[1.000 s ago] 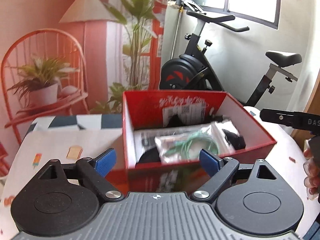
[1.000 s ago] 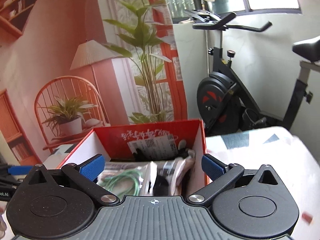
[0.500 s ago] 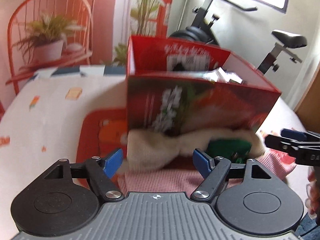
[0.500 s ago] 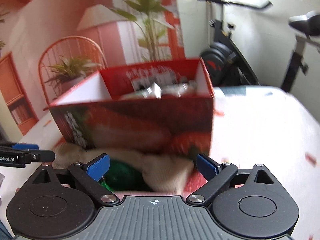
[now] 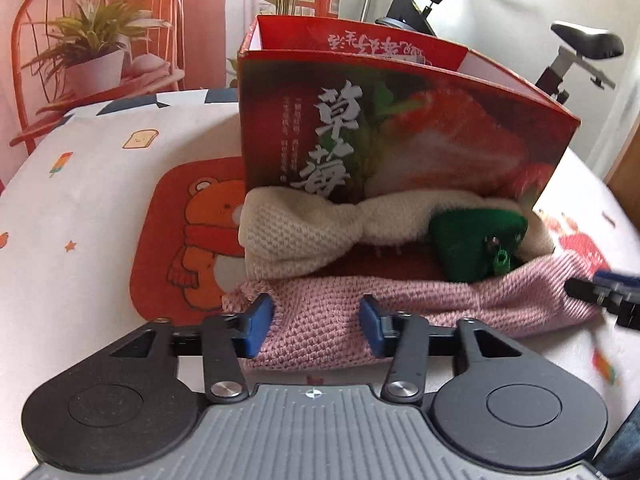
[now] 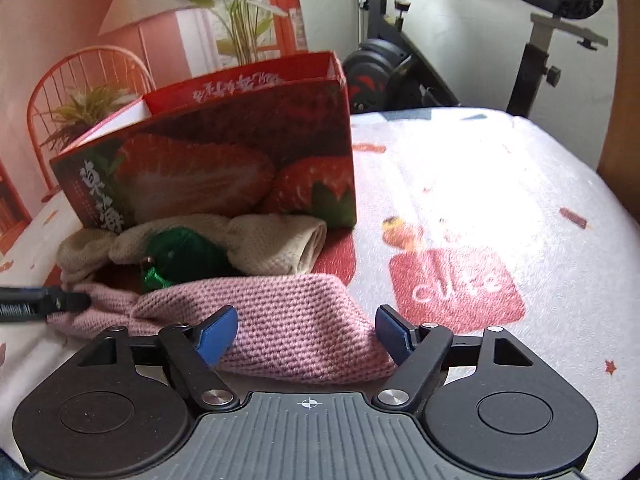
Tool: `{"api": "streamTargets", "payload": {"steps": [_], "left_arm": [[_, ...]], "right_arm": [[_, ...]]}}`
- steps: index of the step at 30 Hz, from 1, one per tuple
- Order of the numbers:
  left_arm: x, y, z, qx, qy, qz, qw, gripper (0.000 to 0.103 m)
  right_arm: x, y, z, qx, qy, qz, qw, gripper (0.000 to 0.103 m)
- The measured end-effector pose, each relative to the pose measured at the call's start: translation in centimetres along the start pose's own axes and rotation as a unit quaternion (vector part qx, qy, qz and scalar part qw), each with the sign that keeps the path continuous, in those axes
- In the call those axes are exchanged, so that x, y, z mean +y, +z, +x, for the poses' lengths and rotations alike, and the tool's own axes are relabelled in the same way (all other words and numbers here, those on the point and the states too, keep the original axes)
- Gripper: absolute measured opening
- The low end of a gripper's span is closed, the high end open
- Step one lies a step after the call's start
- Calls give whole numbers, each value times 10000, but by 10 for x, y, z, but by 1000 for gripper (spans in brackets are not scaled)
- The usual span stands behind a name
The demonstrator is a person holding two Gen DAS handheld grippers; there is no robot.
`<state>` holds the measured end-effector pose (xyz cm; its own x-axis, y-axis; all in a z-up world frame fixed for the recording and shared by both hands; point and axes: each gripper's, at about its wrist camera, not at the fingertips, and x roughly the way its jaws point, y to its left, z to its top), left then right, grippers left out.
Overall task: Organize soft objects
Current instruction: 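Move the open left tool down to the pink knit towel, then close the left tool on the middle of the pink towel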
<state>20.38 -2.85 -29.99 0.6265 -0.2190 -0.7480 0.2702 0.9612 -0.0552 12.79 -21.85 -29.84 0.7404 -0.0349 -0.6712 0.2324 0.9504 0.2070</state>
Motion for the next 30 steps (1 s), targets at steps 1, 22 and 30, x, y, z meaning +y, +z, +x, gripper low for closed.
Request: {"api": "streamTargets", "payload": {"steps": [1,22,30], "left_arm": [[0,-1,-1,-8,6,12,10000,46],[3,-7,-4,-8,0,-275,9996,54],[-1,-12,-4,-45,27,-122,9999,51]], "right_arm": [[0,2,0,-71,-10,-18,10000,73],[10,-4,22,260,78,113,9996,73],[16,-6,25,295,19,-40,9996,76]]}}
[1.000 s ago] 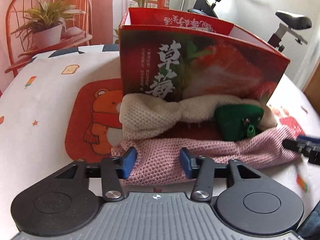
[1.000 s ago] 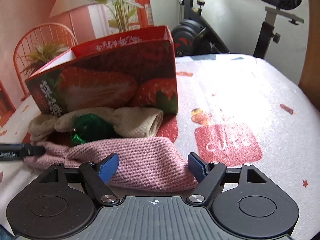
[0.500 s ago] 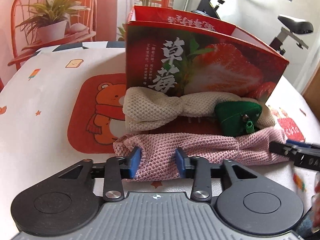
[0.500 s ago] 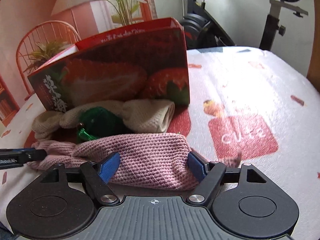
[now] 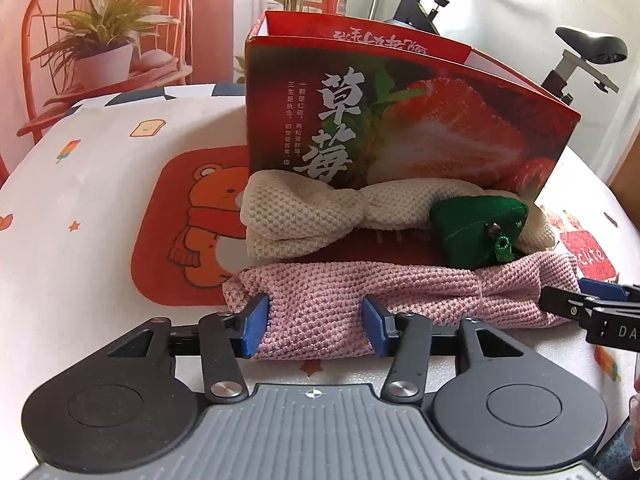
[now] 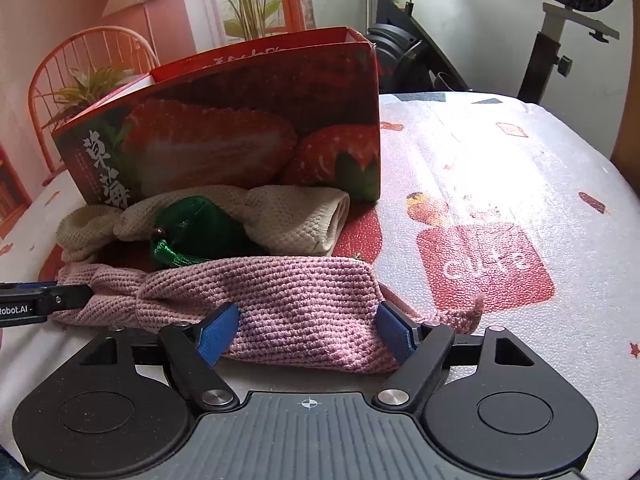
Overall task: Organize soft objects
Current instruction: 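Close the left tool on the middle of the pink towel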
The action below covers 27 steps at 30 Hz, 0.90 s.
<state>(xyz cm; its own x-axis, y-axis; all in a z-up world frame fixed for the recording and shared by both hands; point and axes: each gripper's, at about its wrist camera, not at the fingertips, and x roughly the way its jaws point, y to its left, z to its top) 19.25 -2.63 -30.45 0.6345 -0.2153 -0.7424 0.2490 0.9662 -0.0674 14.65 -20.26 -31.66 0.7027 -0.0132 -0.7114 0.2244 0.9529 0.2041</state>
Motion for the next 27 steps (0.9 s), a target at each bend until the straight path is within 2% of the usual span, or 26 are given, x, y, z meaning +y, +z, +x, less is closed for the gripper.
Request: {"api": "streamTargets", "payload": {"steps": [2,5,8,17,22,27], "left_arm": [[-1,-1,0,-13,-20,25,10000,48],[-1,-1,-1,-12,-58,29,10000,38],[1,-2,-3,-2,-92,43,9999,31],[3,-5,-6,40,-191,20,9998,24],[3,-9,-10,31,-221,8,9998,22],[5,-17,-18,11,-293,-58,9996,19]], "right_arm": [[2,0,1,5,-5,-43,10000,77],[3,-1,1,-3,-1,-65,10000,78],[3,-1,0,22,64,-77,9999,75],[6,-4,-6,77,293,-154,9994,46],[3,-7,-11,103,397,-112,9991,27],[1,-14,-18,110,466,0,9989,17]]}}
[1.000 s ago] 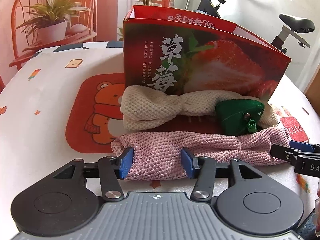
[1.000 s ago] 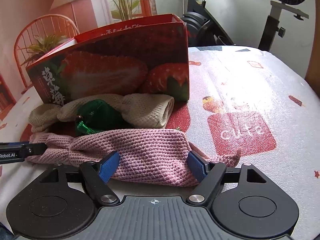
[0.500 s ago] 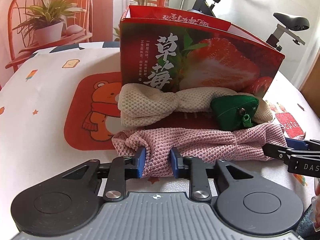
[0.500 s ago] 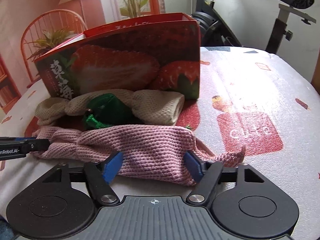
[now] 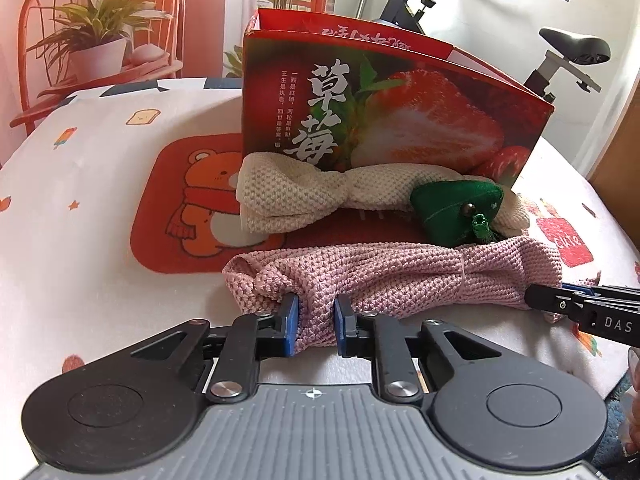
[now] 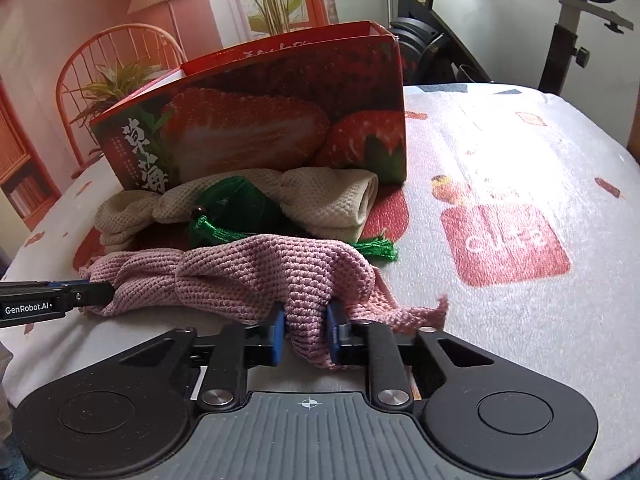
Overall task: Organize soft objects
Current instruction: 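Close the left tool on the middle of the pink towel, then lift the pink towel with the left tool over the red box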
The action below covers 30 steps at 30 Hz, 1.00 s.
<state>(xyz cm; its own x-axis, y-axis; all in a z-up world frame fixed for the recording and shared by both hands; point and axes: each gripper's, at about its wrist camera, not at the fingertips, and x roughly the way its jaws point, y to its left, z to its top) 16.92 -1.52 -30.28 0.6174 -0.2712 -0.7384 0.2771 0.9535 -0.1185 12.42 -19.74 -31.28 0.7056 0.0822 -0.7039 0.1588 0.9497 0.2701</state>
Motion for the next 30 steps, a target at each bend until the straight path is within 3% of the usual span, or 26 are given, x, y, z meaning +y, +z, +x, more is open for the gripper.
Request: {"api": "streamTargets", "payload": {"steps": [12,27,30], "left_arm": [[6,-15,-24,-140,-23,-183,9997,12],[2,-6,-63,-904,-89,-112,9958,11],[-2,15,-74,-1333,6,226,9908,11]], "right_arm": [[13,-14,-32,-127,212,-76,9997,12],[22,-2,-68,-794,332,-301,9958,12],[20,15,-77,-1059,405,-326,9930,11]]}}
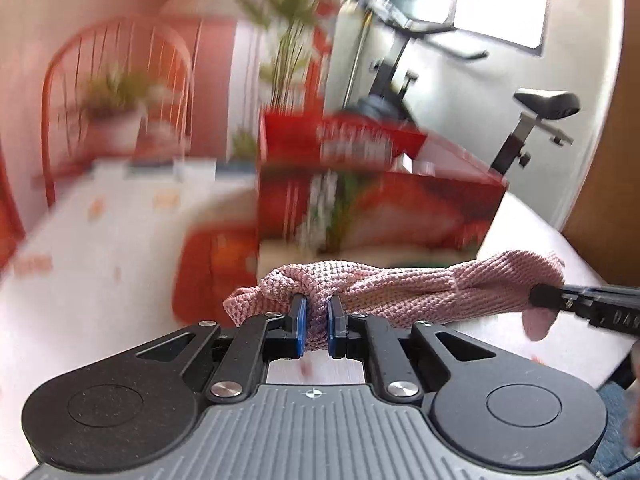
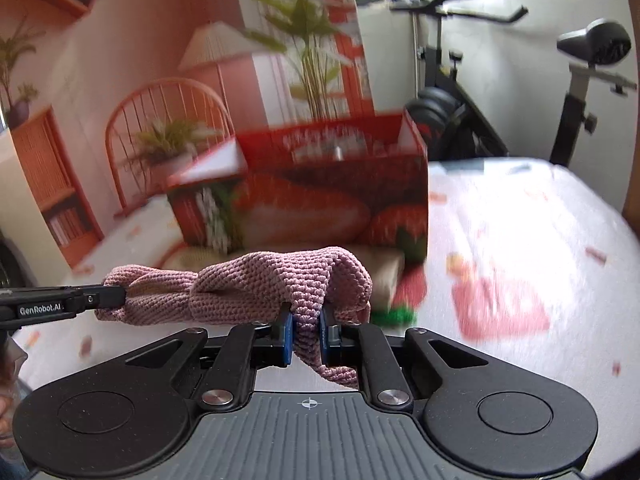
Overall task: Organize soft objects
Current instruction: 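Lift the pink towel with the left tool over the red box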
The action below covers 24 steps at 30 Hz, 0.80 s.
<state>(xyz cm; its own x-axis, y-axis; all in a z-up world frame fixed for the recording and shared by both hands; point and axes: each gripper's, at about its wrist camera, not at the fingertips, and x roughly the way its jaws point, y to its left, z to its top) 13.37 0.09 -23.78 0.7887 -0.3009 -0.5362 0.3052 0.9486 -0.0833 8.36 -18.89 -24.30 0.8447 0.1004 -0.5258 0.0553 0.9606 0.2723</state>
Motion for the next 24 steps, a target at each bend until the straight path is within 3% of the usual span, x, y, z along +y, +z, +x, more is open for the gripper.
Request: {"api": "streamTargets", "payload": {"steps": [5,8,13,24], "left_arm": [[-1,70,-2,-692,-58,16,9976,11],[-1,113,17,-769,-143,-93,9969,11],[-14,157,65,-625,10,88,9980,11],[-2,189,164,98,184,7,9998,11]], "right_arm": [[0,64,1,-534,95,-246,9982,11],[-7,107,16,-739,16,-288,9969,11],[-24,160,59,-665,-174,-261,9973,11],[-45,206,172,108,-427,-593,9973,11]]}}
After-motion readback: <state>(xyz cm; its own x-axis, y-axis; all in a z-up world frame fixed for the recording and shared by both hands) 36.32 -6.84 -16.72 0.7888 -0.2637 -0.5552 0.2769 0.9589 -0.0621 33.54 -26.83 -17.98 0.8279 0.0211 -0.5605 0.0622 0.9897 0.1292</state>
